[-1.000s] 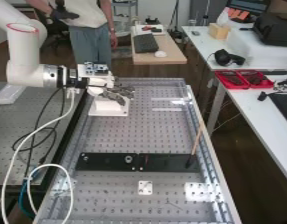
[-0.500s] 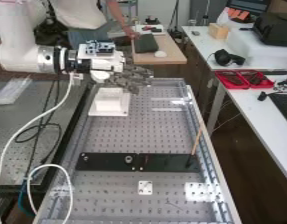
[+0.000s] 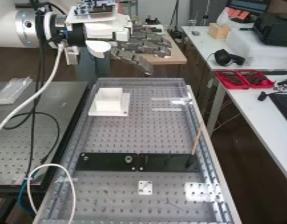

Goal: Grab the larger nut and place it in the white container

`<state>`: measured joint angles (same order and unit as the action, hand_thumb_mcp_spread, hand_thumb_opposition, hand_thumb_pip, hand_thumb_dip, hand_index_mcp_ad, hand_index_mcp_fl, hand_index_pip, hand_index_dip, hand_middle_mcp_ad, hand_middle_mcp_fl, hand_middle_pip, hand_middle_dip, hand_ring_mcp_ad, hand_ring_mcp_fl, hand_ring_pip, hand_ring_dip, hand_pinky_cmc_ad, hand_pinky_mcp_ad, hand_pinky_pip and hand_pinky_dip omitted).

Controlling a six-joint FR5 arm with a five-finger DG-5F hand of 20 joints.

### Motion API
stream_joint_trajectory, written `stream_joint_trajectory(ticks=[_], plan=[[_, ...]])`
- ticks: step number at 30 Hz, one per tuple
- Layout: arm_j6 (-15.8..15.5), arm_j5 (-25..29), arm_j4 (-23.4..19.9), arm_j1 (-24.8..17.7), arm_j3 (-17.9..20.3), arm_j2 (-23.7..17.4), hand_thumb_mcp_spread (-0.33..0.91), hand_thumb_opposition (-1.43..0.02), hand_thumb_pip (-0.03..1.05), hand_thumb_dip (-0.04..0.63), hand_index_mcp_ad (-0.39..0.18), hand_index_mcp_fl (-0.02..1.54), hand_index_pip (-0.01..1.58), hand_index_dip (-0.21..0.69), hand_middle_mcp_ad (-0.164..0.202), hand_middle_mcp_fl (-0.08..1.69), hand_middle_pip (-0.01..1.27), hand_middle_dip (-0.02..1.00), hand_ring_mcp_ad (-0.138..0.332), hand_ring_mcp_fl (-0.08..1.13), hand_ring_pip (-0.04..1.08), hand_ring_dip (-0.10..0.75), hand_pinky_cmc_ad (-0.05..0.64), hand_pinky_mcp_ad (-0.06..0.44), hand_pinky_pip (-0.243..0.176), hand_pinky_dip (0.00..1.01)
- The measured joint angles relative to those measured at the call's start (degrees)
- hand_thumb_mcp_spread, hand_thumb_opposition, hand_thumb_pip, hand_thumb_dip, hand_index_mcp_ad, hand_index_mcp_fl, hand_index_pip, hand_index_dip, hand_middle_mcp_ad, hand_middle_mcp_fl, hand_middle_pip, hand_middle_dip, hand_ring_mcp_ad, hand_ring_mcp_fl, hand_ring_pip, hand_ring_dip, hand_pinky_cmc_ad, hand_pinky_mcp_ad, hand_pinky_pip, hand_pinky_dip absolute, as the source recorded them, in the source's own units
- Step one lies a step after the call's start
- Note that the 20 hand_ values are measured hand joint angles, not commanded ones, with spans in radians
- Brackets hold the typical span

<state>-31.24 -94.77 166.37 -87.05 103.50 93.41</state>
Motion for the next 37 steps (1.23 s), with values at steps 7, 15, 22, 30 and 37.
stream_joint_trajectory(ticks=[7,15,22,30,37], plan=[[-0.3,-2.4,4.1,1.7,-2.5,1.7,0.11,-0.82,0.73,0.190,-0.138,0.01,0.57,-0.093,0.087,0.01,0.13,0.27,0.161,0.00,0.07,0.134,0.379,0.328,-0.124,0.70],[-0.9,-4.0,5.7,2.8,-4.5,2.2,0.11,-0.80,0.73,0.190,-0.134,0.00,0.43,-0.066,0.087,0.01,0.13,0.27,0.161,0.00,0.07,0.134,0.394,0.328,-0.124,0.67],[-0.7,-3.9,6.2,3.0,-4.9,2.5,0.11,-0.79,0.69,0.173,-0.138,0.01,0.37,-0.026,0.084,0.01,0.13,0.27,0.178,0.00,0.07,0.134,0.414,0.328,-0.124,0.67],[-1.0,-2.2,5.9,2.7,-4.8,2.6,0.11,-0.79,0.67,0.176,-0.138,0.02,0.29,-0.012,0.084,0.01,0.13,0.27,0.178,0.00,0.07,0.134,0.414,0.328,-0.124,0.65],[-1.9,-0.4,6.1,2.6,-4.7,2.7,0.13,-0.78,0.66,0.176,-0.138,0.02,0.26,0.000,0.087,0.02,0.13,0.27,0.178,0.00,0.07,0.134,0.415,0.328,-0.124,0.65]])
